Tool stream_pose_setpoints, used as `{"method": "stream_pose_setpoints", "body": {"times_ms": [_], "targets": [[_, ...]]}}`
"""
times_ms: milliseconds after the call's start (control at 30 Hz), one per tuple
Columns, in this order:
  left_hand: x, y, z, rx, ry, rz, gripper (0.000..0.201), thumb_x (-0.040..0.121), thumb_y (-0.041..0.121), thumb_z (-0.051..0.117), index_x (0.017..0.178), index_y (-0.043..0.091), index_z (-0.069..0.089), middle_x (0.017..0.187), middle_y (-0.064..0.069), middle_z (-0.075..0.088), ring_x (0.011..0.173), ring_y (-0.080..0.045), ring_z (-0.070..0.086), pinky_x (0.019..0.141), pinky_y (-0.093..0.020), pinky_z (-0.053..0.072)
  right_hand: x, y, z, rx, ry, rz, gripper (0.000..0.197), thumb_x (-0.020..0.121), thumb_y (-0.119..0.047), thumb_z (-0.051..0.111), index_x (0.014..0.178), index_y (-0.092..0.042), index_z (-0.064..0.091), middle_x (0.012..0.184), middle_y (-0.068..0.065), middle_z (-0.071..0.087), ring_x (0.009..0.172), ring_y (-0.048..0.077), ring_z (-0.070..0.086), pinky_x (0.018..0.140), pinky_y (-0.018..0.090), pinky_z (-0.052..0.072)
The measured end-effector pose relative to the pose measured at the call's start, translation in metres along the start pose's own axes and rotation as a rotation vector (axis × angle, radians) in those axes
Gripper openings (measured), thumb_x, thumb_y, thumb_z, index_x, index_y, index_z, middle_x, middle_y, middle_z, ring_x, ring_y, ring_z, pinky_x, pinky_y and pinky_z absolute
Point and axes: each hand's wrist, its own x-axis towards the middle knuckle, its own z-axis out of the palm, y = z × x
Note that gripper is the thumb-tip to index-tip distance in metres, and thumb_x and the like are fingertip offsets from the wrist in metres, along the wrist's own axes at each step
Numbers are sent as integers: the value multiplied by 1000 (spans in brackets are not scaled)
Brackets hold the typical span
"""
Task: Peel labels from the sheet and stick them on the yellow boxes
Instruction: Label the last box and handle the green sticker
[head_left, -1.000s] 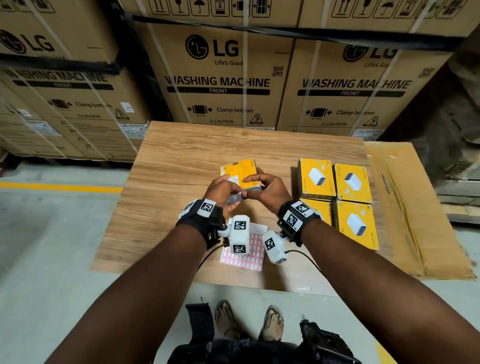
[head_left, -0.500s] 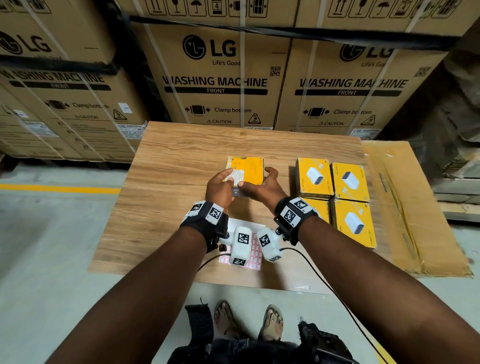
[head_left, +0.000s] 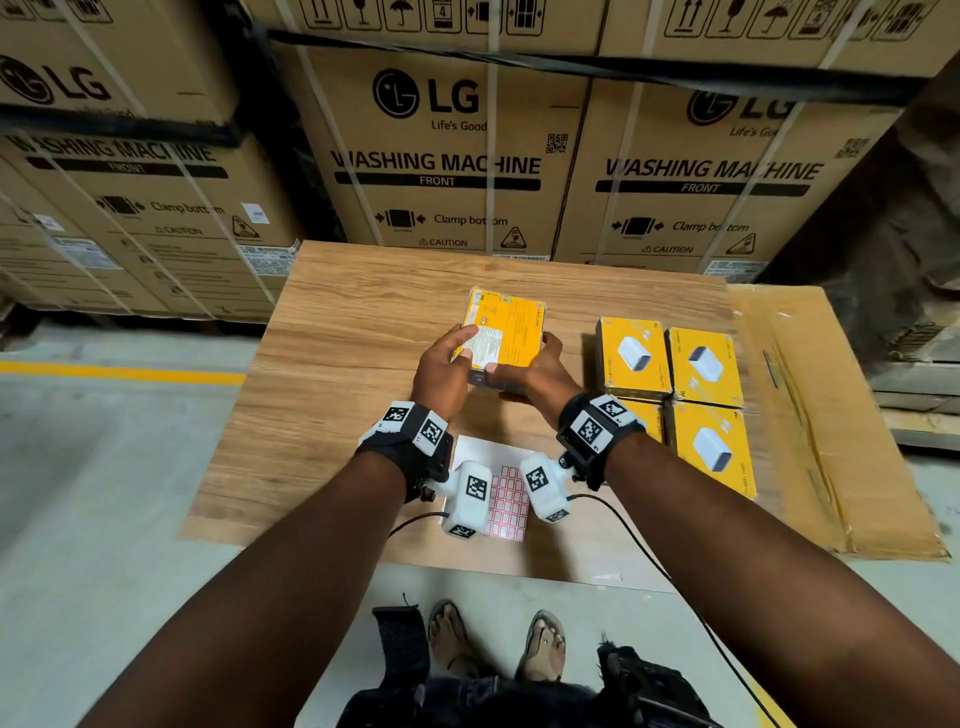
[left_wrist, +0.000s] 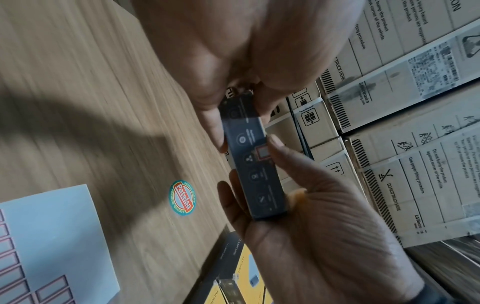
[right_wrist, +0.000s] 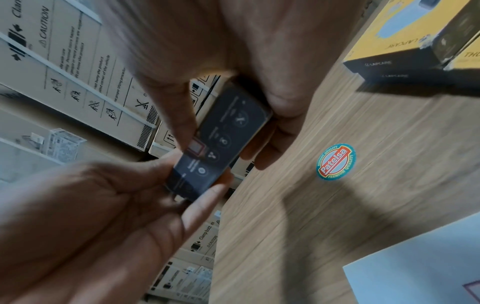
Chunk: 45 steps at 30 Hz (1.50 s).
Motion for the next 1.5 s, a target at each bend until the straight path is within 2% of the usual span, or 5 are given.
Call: {"method": "stream_pose_setpoints", "body": {"times_ms": [267,467,800,1000,1500], "targets": [[1,-12,-5,99,-20,33,40,95,20,60,134,25,53,145,5,43,118,-18,56,79,-33,56,8,-10,-4,30,21,30,63,97,-7,55,146,-20,17,131,13,56,103,31,65,80,42,55],[-2,-17,-4,323,72,187,55,83,14,74,135,15,53,137,-4,47,124,-12,46,98,-14,31,5,-5,-1,25,-15,13,68,98,-25,58,147,-22,11,133,6,56,115,28,61,93,43,51],[12,-20,-9,260,21,226,34,97,5,46,121,18,66,140,5,52,131,-16,49,106,-49,44,5,6,-8,-64,-10,20,87,84,-5,74,141,-18,9,137,7,48,121,27,56,94,44,54],[5,-27,-6,398,14,310,55,77,16,80,129,16,60,141,-4,49,133,-13,43,111,-23,31,13,1,-12,-19,15,45,61,95,-7,56,138,-19,16,115,4,59,112,32,63,99,55,49],[8,-8,-11,153,177,151,53,88,6,67,135,8,42,125,-5,55,109,-14,56,83,-23,48,13,-11,-30,-135,-43,9,51,90,3,63,122,-29,40,105,15,61,86,28,62,65,34,53]]}}
